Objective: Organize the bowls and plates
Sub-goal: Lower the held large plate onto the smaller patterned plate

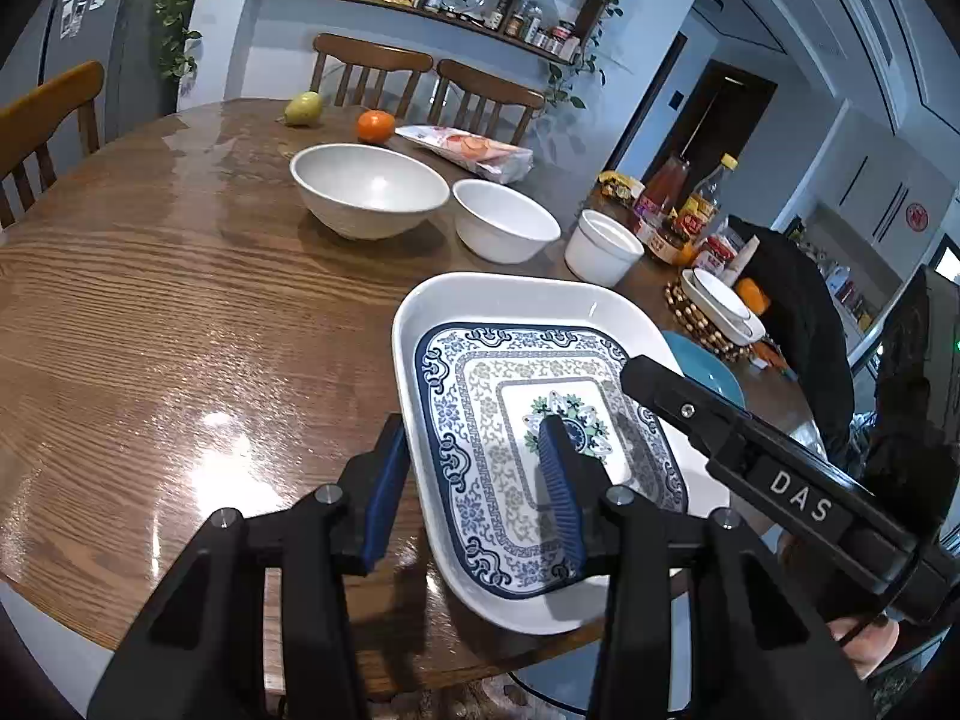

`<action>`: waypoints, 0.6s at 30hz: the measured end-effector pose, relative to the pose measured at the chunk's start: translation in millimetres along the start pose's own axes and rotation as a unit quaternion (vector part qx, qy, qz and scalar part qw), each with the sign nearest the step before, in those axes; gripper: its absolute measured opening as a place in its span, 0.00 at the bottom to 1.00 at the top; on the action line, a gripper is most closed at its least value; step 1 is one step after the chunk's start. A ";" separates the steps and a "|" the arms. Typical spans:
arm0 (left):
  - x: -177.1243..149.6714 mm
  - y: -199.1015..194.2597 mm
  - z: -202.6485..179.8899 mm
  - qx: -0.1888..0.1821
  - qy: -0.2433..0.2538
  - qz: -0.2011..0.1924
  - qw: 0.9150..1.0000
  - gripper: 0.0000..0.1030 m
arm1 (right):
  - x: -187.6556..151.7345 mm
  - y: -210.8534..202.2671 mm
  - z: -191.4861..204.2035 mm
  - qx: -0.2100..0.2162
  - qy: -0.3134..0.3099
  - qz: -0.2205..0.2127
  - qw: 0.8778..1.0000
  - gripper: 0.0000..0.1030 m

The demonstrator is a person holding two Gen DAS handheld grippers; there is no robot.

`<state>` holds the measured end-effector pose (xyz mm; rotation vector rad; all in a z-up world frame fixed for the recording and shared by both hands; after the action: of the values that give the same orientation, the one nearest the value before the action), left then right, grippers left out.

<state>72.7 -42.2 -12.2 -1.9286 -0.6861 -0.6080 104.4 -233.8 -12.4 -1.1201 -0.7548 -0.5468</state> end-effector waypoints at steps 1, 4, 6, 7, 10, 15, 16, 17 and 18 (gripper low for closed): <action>-1.7 1.9 -2.1 0.000 0.004 0.002 1.000 0.40 | -2.3 -1.6 -2.4 -0.004 0.003 -0.002 1.000 0.49; -7.5 6.4 -5.2 -0.002 0.010 0.014 1.000 0.40 | -9.0 -4.7 -9.6 -0.009 0.012 -0.005 1.000 0.49; -11.2 10.0 -6.6 -0.003 0.013 0.024 1.000 0.40 | -13.1 -5.6 -14.8 -0.007 0.022 -0.003 1.000 0.49; -12.8 12.4 -8.2 -0.003 0.015 0.029 0.999 0.40 | -15.5 -5.8 -17.7 -0.006 0.028 -0.002 1.000 0.49; -18.1 17.1 -10.7 -0.001 0.021 0.038 0.999 0.41 | -21.8 -6.1 -24.2 -0.006 0.040 0.001 0.999 0.49; -23.7 24.3 -14.6 0.003 0.028 0.050 0.998 0.41 | -30.2 -6.3 -26.5 -0.024 0.038 0.002 0.999 0.49; -24.5 25.2 -15.0 0.003 0.030 0.052 0.998 0.41 | -31.6 -6.3 -27.5 -0.026 0.040 0.002 0.999 0.49; -25.2 26.3 -15.3 0.003 0.031 0.054 0.998 0.41 | -32.7 -6.6 -28.3 -0.027 0.041 0.002 0.999 0.49; -25.9 27.8 -16.0 0.005 0.035 0.056 0.998 0.41 | -33.5 -6.9 -29.5 -0.027 0.043 0.001 0.999 0.49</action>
<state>71.3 -72.4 -40.2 -1.9138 -0.5318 -0.5965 85.7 -263.2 -41.2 -1.1403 -0.6679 -0.6117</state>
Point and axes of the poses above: each gripper's, at about its wrist camera, not at the fingertips, and y roughly the way its jaws point, z to its left, x to its top, the point moved 6 cm from there along y, roughly the way its jaws point, and after that the axes turned 5 degrees about -y, right-handed, at the moved point
